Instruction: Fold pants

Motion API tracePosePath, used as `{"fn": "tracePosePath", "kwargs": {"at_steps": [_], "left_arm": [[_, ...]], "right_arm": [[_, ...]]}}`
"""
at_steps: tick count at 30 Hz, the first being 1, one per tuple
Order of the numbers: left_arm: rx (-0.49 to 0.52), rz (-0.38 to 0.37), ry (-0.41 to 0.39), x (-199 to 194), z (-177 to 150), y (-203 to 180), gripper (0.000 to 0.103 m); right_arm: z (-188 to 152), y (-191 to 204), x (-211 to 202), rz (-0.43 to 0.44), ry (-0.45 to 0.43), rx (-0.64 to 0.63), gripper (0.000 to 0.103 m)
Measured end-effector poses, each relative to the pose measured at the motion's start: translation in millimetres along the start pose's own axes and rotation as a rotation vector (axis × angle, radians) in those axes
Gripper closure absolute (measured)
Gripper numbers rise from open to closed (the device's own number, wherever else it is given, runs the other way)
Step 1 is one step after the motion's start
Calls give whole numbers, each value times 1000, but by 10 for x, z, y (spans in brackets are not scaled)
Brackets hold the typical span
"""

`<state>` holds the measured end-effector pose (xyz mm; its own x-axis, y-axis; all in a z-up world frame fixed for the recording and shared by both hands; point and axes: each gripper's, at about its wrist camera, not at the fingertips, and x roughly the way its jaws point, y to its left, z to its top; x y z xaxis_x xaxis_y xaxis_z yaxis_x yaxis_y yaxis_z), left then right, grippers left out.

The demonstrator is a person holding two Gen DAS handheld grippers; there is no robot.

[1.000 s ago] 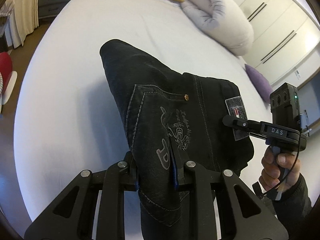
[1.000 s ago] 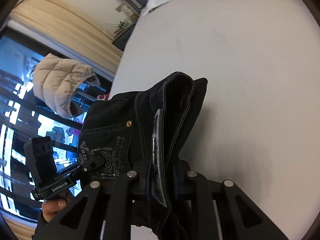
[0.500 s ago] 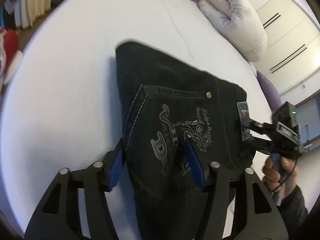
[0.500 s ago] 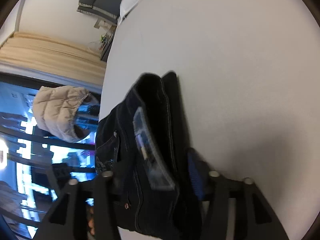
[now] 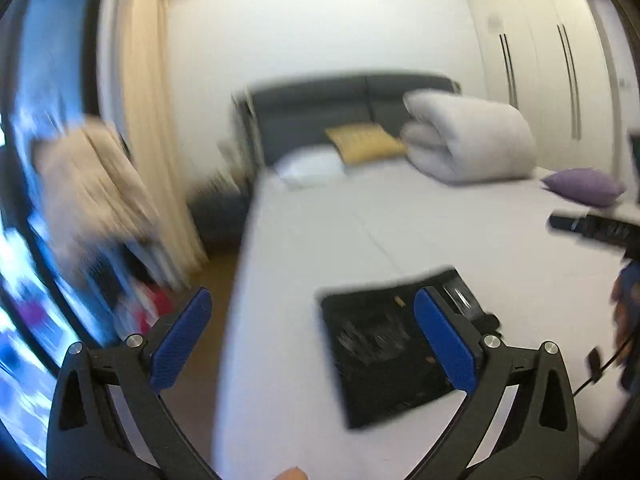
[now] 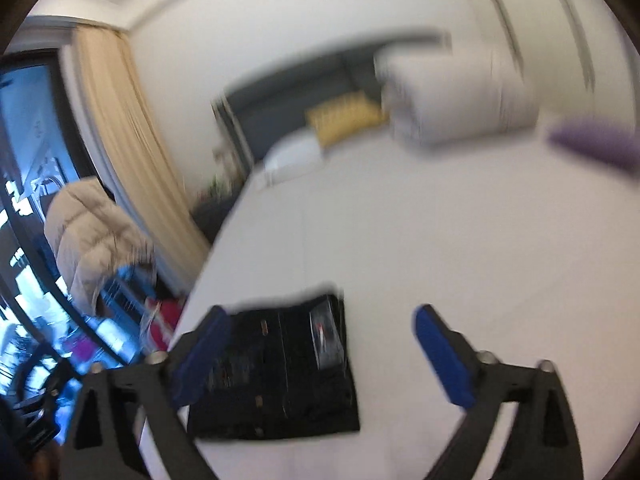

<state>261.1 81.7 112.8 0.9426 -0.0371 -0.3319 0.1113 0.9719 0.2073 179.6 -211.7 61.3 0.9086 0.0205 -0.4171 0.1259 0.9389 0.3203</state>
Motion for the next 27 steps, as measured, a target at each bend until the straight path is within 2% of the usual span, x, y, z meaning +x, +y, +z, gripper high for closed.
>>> {"fn": "tracePosePath", "kwargs": {"at_steps": [2, 5, 7, 10, 13, 15, 19, 21, 27], "left_arm": [[32, 80, -85, -405, 150, -15, 0], [1, 103, -153, -798, 287, -55, 0], [-38, 154, -138, -1012, 362, -23, 0], [-89, 80, -64, -1135, 453, 41, 0], [-96, 53, -2, -1196, 467, 55, 0], [-110, 21, 45, -1215, 441, 61, 0], [-168, -42, 213, -1007, 289, -7, 0], [-193, -58, 271, -832, 190, -95, 0], [-206, -76, 400, -387, -160, -305, 0]], "right_arm": [[133, 112, -414, -16, -140, -61, 0], [343, 264, -873, -46, -288, -120, 0], [429, 319, -1156, -54, -365, -134, 0], [573, 389, -1551, -39, -455, -130, 0], [630, 489, -1787, -65, -505, -142, 0], [654, 556, -1827, -71, -471, -175, 0], [569, 610, -1715, -130, -329, -200, 0], [471, 608, -1575, -164, -244, -209, 0], [62, 499, -1263, -192, -1, -152, 0]]}}
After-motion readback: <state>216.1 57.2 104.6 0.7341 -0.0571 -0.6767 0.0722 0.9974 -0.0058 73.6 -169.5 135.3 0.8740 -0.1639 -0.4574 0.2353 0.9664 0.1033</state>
